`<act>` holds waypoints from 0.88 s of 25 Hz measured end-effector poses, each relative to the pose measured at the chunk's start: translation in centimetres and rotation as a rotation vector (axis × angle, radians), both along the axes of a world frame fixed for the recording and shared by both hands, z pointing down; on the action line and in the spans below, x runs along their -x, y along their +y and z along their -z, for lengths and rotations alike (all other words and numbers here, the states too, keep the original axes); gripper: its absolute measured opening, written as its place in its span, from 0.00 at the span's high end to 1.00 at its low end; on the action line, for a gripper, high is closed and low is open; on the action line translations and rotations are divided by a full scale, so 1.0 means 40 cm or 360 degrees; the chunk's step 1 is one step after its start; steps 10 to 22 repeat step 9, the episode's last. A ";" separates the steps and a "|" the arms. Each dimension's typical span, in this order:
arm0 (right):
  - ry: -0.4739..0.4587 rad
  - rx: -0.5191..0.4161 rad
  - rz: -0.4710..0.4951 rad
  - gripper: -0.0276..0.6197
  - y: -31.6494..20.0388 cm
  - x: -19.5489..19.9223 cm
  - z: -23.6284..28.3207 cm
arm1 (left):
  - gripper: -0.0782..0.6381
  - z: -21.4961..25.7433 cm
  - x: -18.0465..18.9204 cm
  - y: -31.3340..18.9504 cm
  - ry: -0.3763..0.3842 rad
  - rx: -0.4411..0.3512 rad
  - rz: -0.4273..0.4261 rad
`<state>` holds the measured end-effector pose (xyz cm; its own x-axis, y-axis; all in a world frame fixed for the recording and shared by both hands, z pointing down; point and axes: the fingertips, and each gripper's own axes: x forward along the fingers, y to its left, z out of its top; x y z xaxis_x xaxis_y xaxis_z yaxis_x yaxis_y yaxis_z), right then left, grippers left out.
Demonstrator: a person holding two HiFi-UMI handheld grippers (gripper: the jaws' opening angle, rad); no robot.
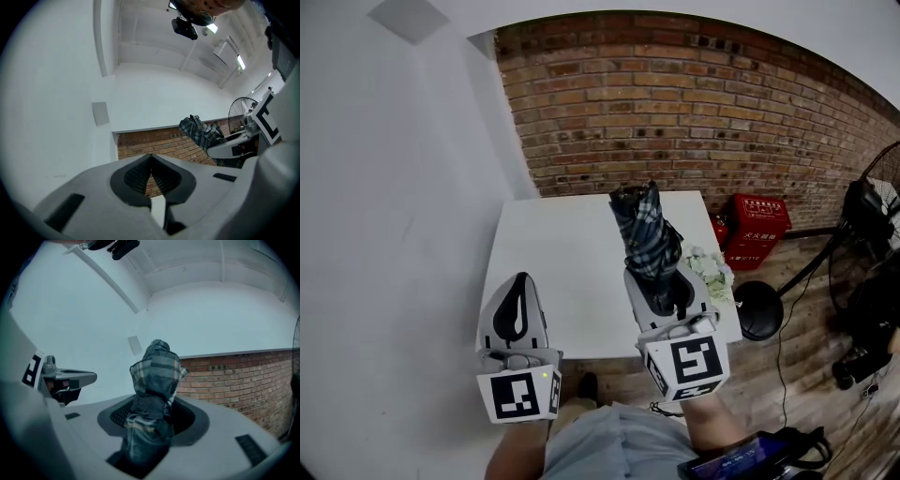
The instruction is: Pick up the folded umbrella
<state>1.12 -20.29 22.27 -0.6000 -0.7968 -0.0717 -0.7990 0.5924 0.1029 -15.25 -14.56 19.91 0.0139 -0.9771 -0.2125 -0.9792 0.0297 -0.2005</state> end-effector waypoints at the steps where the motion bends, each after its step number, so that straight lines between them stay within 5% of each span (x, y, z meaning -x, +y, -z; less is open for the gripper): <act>1: 0.0001 0.0001 -0.0001 0.65 -0.001 0.002 -0.002 | 0.88 -0.002 0.002 -0.002 0.0001 0.0001 -0.0001; 22: 0.0002 0.0011 0.0000 0.65 -0.009 0.002 -0.011 | 0.88 -0.013 0.007 -0.009 0.0005 0.0006 0.0006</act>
